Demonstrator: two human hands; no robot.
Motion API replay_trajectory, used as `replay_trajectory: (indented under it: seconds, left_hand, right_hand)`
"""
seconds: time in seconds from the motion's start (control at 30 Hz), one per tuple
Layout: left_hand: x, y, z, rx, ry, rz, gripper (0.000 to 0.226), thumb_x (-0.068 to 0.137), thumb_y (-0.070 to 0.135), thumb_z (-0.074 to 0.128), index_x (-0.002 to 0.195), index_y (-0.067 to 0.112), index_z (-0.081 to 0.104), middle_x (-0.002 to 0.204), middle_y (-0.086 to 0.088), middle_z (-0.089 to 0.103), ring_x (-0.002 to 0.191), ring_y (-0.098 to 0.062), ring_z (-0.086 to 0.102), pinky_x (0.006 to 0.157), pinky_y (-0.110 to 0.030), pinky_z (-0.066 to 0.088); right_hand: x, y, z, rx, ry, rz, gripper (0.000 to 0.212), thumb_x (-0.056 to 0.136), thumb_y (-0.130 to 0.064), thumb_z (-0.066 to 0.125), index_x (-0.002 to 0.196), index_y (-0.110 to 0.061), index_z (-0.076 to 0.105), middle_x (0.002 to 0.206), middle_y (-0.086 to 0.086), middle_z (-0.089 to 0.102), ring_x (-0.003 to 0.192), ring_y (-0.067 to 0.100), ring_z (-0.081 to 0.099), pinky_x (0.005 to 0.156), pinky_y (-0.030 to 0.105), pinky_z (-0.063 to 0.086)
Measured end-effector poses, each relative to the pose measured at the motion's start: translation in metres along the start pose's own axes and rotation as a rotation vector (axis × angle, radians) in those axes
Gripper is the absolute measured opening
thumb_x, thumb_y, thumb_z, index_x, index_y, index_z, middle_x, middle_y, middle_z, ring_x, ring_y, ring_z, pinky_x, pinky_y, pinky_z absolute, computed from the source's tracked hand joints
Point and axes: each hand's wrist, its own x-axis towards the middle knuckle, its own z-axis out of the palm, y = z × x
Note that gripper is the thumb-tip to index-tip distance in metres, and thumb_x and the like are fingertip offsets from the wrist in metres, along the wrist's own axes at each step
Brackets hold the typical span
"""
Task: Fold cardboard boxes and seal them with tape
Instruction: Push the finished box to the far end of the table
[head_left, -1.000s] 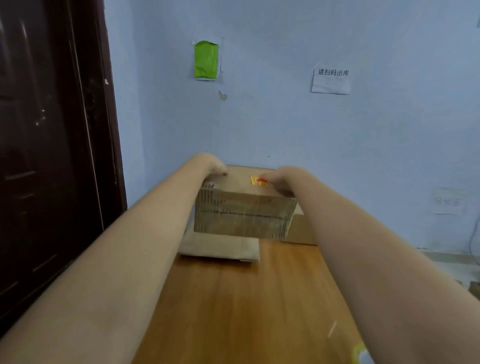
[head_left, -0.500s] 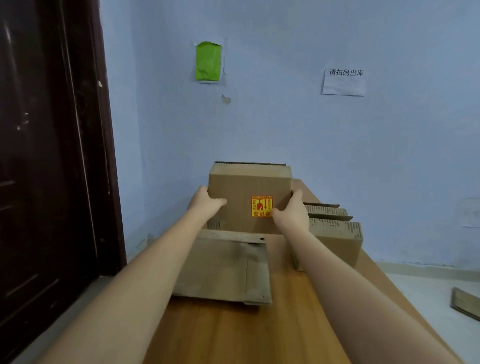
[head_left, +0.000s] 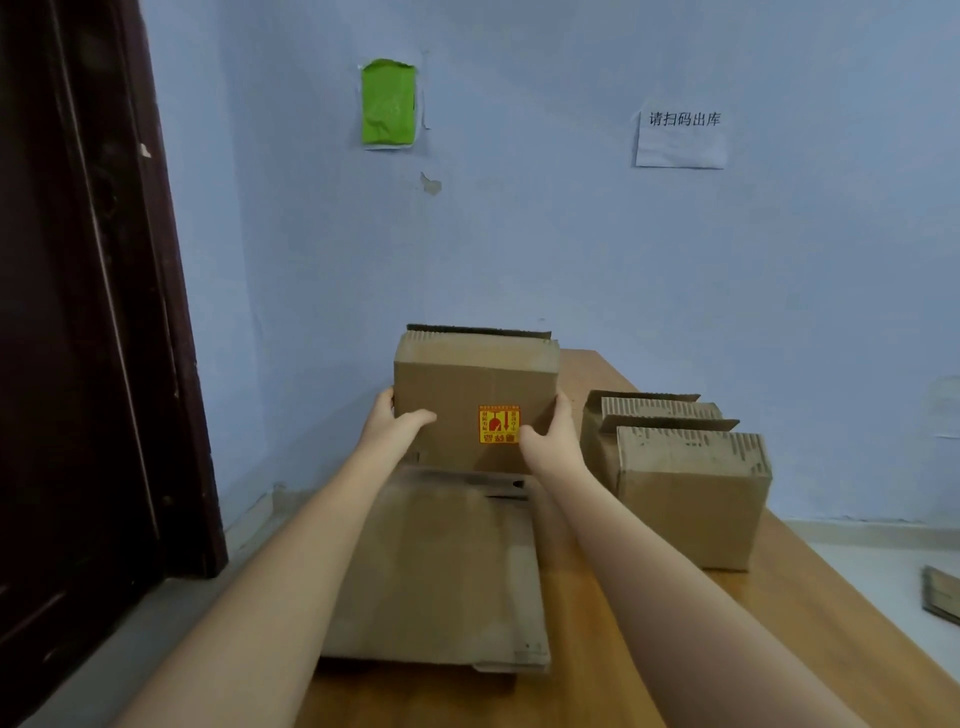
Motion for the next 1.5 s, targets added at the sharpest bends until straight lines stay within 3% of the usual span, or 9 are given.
replay_trajectory:
  seconds: [0.2,0.3,0.47,0.63,0.73,1.0,1.2,1.4,1.5]
  left_hand:
    - [-0.007,-0.047,0.006,-0.068,0.052,0.006,0.075,0.082,0.015,0.068,0.146,0.021,0.030,0.143,0.000,0.044,0.128,-0.020,0.043,0.106,-0.037,0.038]
    - [-0.024,-0.061,0.011,-0.156,0.098,0.037,0.080,0.080,0.017,0.069,0.146,0.029,0.027,0.148,0.003,0.038,0.133,-0.019,0.039,0.110,-0.046,0.035]
    - [-0.053,-0.062,0.009,-0.256,0.104,0.076,0.082,0.078,0.020,0.070,0.146,0.035,0.027,0.144,0.011,0.038,0.130,-0.012,0.040,0.110,-0.041,0.034]
    - [-0.098,-0.056,-0.002,-0.263,0.116,0.050,0.083,0.081,0.015,0.069,0.147,0.036,0.023,0.148,0.008,0.032,0.132,-0.014,0.037,0.103,-0.032,0.036]
    - [-0.132,-0.050,-0.008,-0.262,0.116,0.056,0.082,0.083,0.011,0.067,0.147,0.035,0.023,0.147,0.007,0.034,0.130,-0.013,0.038,0.096,-0.027,0.036]
    - [-0.206,-0.028,-0.034,-0.262,0.085,-0.007,0.078,0.084,0.011,0.065,0.148,0.033,0.025,0.150,0.008,0.029,0.135,-0.013,0.033,0.098,-0.026,0.032]
    - [-0.189,0.005,-0.046,-0.183,0.004,0.025,0.070,0.085,0.010,0.062,0.147,0.023,0.031,0.142,0.005,0.045,0.129,-0.014,0.044,0.106,-0.032,0.036]
    - [-0.139,0.025,-0.037,-0.092,-0.019,0.095,0.066,0.088,0.012,0.059,0.146,0.027,0.030,0.123,0.013,0.048,0.111,-0.006,0.046,0.093,-0.027,0.038]
    - [-0.114,0.016,-0.026,-0.085,-0.010,0.069,0.068,0.087,0.019,0.061,0.146,0.029,0.029,0.133,0.012,0.048,0.117,-0.010,0.047,0.100,-0.032,0.039]
  right_hand:
    - [-0.011,0.030,0.014,0.026,0.083,0.031,0.070,0.091,-0.021,0.055,0.150,-0.026,0.017,0.145,0.001,0.040,0.129,0.023,0.044,0.104,0.043,0.042]
    - [-0.025,0.032,0.015,0.055,0.078,0.005,0.077,0.090,-0.019,0.059,0.151,-0.027,0.013,0.149,-0.002,0.031,0.133,0.021,0.037,0.104,0.033,0.035]
    - [-0.049,0.027,0.009,0.048,0.061,-0.009,0.085,0.082,-0.023,0.070,0.148,-0.030,0.017,0.145,0.000,0.038,0.126,0.020,0.044,0.101,0.035,0.039]
    - [-0.089,0.018,0.005,-0.041,0.088,0.057,0.090,0.075,-0.037,0.069,0.145,-0.036,0.013,0.142,-0.002,0.041,0.129,0.026,0.042,0.105,0.053,0.038]
    - [-0.122,0.012,-0.004,-0.089,0.107,0.075,0.086,0.076,-0.038,0.066,0.145,-0.037,0.014,0.142,-0.004,0.042,0.129,0.025,0.043,0.104,0.053,0.038]
    - [-0.194,-0.014,-0.023,-0.163,0.136,0.121,0.078,0.083,-0.033,0.060,0.147,-0.028,0.016,0.145,-0.001,0.038,0.128,0.028,0.042,0.103,0.049,0.039]
    - [-0.177,-0.049,-0.042,0.024,0.076,0.101,0.072,0.086,-0.023,0.059,0.147,-0.021,0.021,0.139,0.005,0.045,0.122,0.026,0.048,0.104,0.044,0.042]
    - [-0.126,-0.064,-0.045,0.080,0.085,0.028,0.065,0.090,-0.014,0.057,0.146,-0.014,0.024,0.125,0.000,0.046,0.109,0.017,0.047,0.089,0.029,0.039]
    - [-0.098,-0.046,-0.033,0.092,0.088,0.035,0.069,0.088,-0.014,0.058,0.148,-0.016,0.023,0.134,0.005,0.049,0.117,0.022,0.051,0.095,0.033,0.043]
